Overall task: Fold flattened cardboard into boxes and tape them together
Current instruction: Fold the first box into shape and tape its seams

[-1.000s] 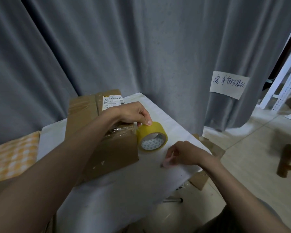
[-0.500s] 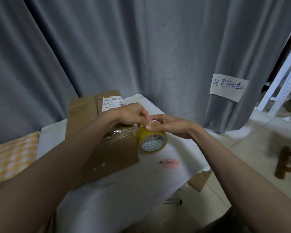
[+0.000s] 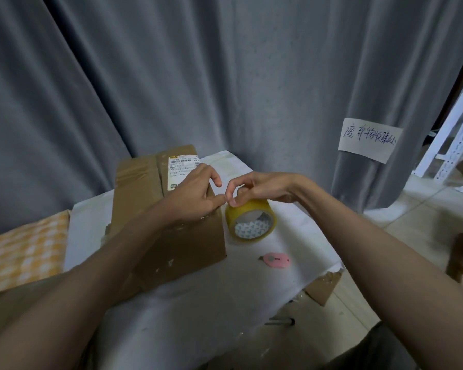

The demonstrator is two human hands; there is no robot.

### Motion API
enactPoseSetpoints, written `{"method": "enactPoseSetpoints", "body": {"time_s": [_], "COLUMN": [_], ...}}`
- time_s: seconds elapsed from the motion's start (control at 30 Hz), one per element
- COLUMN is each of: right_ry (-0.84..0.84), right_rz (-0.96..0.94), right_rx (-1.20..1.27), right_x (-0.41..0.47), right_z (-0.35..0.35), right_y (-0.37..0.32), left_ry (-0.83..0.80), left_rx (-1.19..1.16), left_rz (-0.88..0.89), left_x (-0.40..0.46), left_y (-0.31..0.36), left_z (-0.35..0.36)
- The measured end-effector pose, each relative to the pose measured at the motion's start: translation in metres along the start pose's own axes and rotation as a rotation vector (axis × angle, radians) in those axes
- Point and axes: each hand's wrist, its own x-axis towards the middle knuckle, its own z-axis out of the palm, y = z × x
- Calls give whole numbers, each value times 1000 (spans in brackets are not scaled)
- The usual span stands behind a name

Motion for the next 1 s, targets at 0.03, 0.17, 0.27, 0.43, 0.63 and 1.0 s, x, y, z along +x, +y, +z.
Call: {"method": "enactPoseSetpoints", "body": {"time_s": [0.03,0.17,0.27,0.43,0.63,1.0], "right_ry": [-1,28,80,98,204,605], "right_rz": [-2,14,47,126,268,-30], "right_rx": [-9,-124,-273,-441,-825,64], "right_x": [1,1,3,1,0,-62], "right_z": [0,1,3,3,9,26], "right_y": [-1,-11,-21,-33,-27,6], "left_ry": [5,22,12,-51,-104,-73], "left_rx": [6,14,48,80,134,172], "left_rz": [1,-23,-38,-63,0,-70], "left_x": [-1,-2,3,5,-8,9], "left_y": [-1,-2,-1,1,-4,13], "left_z": [1,6,8,9,7,8]}}
